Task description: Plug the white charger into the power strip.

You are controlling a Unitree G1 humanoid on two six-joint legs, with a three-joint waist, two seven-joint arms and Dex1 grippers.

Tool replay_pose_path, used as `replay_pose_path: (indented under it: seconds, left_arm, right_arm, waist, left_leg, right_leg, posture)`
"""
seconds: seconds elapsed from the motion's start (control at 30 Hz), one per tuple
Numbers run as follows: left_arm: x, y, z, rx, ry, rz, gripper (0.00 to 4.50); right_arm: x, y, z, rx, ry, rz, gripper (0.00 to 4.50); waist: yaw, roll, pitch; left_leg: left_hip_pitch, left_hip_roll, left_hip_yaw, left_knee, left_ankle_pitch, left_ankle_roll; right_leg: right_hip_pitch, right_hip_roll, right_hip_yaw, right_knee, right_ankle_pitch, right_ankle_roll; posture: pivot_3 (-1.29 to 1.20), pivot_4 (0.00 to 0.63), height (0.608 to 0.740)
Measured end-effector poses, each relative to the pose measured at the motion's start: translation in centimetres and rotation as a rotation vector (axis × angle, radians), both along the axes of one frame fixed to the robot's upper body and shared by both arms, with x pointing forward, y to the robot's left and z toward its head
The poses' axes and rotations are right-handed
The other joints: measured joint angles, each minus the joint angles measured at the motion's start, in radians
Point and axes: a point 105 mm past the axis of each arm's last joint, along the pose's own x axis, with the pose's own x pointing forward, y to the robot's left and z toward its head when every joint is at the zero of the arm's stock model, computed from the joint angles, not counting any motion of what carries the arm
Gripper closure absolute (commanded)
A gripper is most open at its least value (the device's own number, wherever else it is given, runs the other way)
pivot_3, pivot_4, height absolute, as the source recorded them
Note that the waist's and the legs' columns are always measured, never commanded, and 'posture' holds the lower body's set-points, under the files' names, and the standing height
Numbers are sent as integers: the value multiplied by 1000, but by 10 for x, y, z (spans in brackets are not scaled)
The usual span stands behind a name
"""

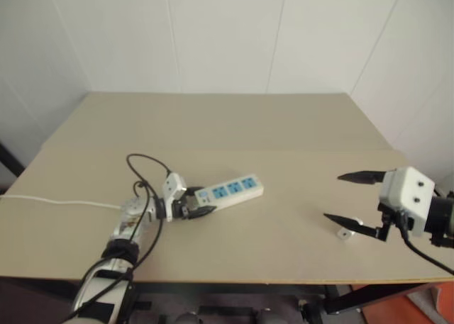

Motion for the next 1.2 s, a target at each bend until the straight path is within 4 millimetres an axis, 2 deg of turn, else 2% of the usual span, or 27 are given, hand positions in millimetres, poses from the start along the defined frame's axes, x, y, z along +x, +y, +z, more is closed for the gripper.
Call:
replay_pose_path:
  seconds: [0.23,0.37,0.6,0.67,0.87,1.1,1.2]
  left_arm:
    - [-7,-7,0,24,-4,-81,1211]
    - [-23,-21,-2,55,-7,-220,1211]
    - [-38,-37,-1,78,-7,-356,1211]
    - [-38,-38,-1,75,-7,-357,1211]
    - [-40,-39,-2,76,-8,-359,1211]
    - [-46,-34,-3,79,-9,-348,1211]
    - [-48,-28,-3,93,-4,-344,1211]
  right_arm:
    - [-2,-23,5,-72,59,5,0]
    - [-5,-32,3,-151,135,44,0]
    - [-9,-39,-15,-401,277,185,0]
    - [-5,-43,-18,-492,277,214,0]
    - [23,-45,-26,-720,179,302,0]
    - [29,-47,-51,-857,225,443,0]
    - [32,-46,-54,-889,224,479,0]
  waist:
    - [1,0,0]
    - [-1,0,0]
    - [-4,0,0]
    - [-4,0,0]
    - [-7,0,0]
    - [-8,1,1]
    - [-12,1,1]
  left_leg:
    - [0,0,0,0,0,0]
    - [-1,0,0,0,0,0]
    - [-1,0,1,-1,0,0]
    - [-1,0,1,-1,0,0]
    - [-1,1,1,-1,0,0]
    - [-1,1,1,-1,0,1]
    - [0,1,1,-1,0,1]
  right_leg:
    - [0,0,0,-1,0,0]
    - [-1,0,0,-1,0,0]
    - [-1,0,0,-1,-1,0]
    - [-1,0,0,-1,-1,0]
    - [-3,0,0,-1,-1,0]
    - [-3,0,0,0,-1,-1]
    - [-3,0,0,1,-1,-1]
  posture:
    - [0,150,740]
    - [0,150,740]
    - [0,150,740]
    - [0,150,740]
    - [0,150,740]
    - [0,150,740]
    - [0,150,740]
